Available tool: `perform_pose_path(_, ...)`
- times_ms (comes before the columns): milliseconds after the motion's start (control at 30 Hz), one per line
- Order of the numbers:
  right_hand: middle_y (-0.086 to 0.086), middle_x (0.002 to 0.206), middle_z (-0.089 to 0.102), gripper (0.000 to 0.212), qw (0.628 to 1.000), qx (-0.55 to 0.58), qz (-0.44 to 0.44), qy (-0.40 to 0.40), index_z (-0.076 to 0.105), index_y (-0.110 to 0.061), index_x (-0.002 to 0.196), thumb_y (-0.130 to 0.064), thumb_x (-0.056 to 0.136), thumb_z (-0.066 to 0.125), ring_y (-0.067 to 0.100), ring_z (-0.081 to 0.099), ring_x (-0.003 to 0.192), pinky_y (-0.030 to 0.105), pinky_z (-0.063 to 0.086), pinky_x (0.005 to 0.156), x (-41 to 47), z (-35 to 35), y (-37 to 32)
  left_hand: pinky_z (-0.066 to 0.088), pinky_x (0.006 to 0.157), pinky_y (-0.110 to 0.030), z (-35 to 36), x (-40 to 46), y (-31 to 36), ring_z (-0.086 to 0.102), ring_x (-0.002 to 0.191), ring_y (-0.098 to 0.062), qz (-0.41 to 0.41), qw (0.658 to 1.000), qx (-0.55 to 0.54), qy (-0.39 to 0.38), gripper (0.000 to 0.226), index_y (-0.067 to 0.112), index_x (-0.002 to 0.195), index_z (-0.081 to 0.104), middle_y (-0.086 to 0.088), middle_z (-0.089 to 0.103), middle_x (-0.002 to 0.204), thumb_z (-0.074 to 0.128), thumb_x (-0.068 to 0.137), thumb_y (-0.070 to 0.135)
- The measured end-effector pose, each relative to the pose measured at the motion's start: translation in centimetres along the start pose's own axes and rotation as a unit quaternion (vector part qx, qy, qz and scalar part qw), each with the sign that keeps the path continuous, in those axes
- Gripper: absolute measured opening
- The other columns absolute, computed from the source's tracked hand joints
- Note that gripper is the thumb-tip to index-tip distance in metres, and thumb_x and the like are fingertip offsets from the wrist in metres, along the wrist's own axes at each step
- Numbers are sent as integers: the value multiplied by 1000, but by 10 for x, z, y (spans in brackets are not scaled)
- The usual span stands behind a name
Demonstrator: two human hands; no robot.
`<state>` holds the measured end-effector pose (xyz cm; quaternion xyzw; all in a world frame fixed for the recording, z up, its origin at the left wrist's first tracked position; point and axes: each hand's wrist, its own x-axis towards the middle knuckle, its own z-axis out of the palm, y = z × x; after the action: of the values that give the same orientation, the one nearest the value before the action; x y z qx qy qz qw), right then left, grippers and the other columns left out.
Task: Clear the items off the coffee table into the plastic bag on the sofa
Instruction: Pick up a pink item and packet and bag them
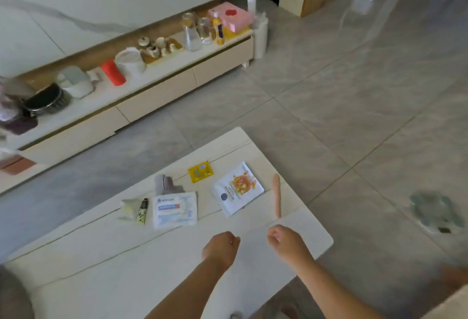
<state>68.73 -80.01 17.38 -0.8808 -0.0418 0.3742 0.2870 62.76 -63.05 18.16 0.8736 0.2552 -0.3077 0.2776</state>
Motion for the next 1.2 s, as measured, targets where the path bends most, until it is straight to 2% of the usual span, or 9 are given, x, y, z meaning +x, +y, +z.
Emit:
perform_pose_path(167,4,130,55,33,999,-51,-2,-6,52,-13,127,-25,98,45,17,52,121,21,40,95,51,10,-4,46,89,-27,13,40,-21,59,108,-18,-39,998,-39,1,36,23,116,60,2,64,118,35,98,41)
perform_pose_path(267,6,132,52,36,998,-64,23,-2,49,-12,130,-25,97,47,20,50,123,24,40,96,87,11,12,44,96,-27,35,74,-27,54,119,-17,-46,997,-53,-2,38,24,127,55,2,58,129,36,98,41)
perform_pose_path(500,11,125,52,41,991,-114,62,21,45,-10,131,-25,93,51,26,53,114,30,44,89,200,26,72,30,113,-36,106,178,-38,23,142,-24,-76,997,-22,-23,51,24,148,28,-3,23,156,34,100,41)
perform_pose_path(633,13,123,51,48,989,-108,83,50,41,-11,133,-27,90,55,30,55,110,38,49,87,257,46,94,27,113,-43,142,216,-52,0,147,-28,-121,992,-17,-27,59,25,151,12,-2,-3,160,33,99,43)
perform_pose_path(733,13,119,50,66,989,-84,84,84,24,-19,145,-28,89,57,31,54,107,40,50,83,288,62,103,26,112,-49,166,235,-66,-7,147,-27,-173,984,-35,-24,64,28,151,4,1,-15,159,35,98,46)
perform_pose_path(800,12,113,49,76,987,-95,72,111,10,-26,148,-30,89,57,30,54,101,37,47,74,303,71,109,23,113,-49,185,244,-75,2,146,-28,-183,980,-65,-33,65,28,150,5,-4,-13,158,36,97,48)
perform_pose_path(867,13,117,46,63,981,-110,95,131,23,-21,144,-32,91,55,31,52,107,37,42,72,316,74,112,23,113,-47,199,250,-78,9,145,-30,-177,980,-89,-33,64,26,148,7,-6,-9,157,38,96,46)
perform_pose_path(1000,11,115,54,33,976,-73,95,183,41,-13,118,-23,90,56,32,57,102,39,44,72,336,79,117,34,105,-48,206,254,-71,-7,144,-31,-199,976,-89,-21,67,29,149,-2,3,-21,155,38,97,42)
perform_pose_path(1200,4,95,53,38,980,38,152,122,38,-9,115,-15,85,59,28,55,78,34,45,65,319,94,111,36,102,-46,197,252,-78,0,143,-28,-187,977,-90,-51,62,30,149,3,6,-18,155,37,98,41)
